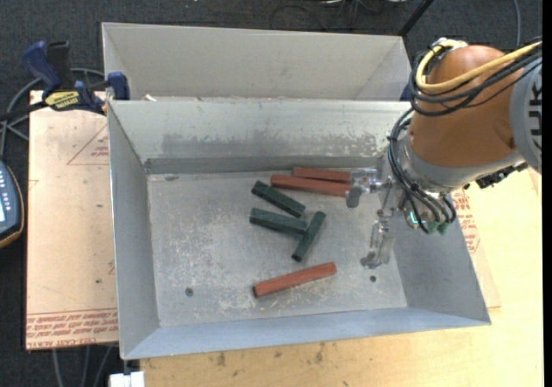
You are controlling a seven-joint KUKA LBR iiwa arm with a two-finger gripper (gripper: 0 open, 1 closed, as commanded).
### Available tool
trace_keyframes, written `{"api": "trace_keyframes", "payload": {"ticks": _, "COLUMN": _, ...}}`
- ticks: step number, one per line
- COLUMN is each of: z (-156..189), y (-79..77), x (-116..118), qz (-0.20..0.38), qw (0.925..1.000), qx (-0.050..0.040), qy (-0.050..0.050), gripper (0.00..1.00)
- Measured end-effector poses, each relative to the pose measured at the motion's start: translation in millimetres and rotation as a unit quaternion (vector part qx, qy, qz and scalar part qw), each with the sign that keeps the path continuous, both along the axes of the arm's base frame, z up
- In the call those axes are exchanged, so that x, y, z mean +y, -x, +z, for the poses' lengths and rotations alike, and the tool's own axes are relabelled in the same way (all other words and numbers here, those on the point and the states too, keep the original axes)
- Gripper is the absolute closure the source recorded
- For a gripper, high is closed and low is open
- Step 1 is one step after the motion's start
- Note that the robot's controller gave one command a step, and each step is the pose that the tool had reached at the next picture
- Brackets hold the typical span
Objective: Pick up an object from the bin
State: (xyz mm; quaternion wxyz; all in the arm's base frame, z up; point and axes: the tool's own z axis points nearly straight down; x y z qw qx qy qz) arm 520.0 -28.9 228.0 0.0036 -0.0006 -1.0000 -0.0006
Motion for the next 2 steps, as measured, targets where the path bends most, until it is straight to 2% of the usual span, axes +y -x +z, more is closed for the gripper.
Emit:
{"api": "trace_keyframes", "payload": {"ticks": 1, "z": -156.9, "y": 14.0, "x": 18.5, "qz": 0.303, "qw": 0.9531, "qx": -0.0089, "qy": -0.001, "gripper": 0.0}}
{"api": "trace_keyframes", "payload": {"ticks": 2, "z": -156.0, "y": 14.6, "x": 18.0, "qz": 0.303, "qw": 0.9531, "qx": -0.0066, "qy": -0.001, "gripper": 1.0}}
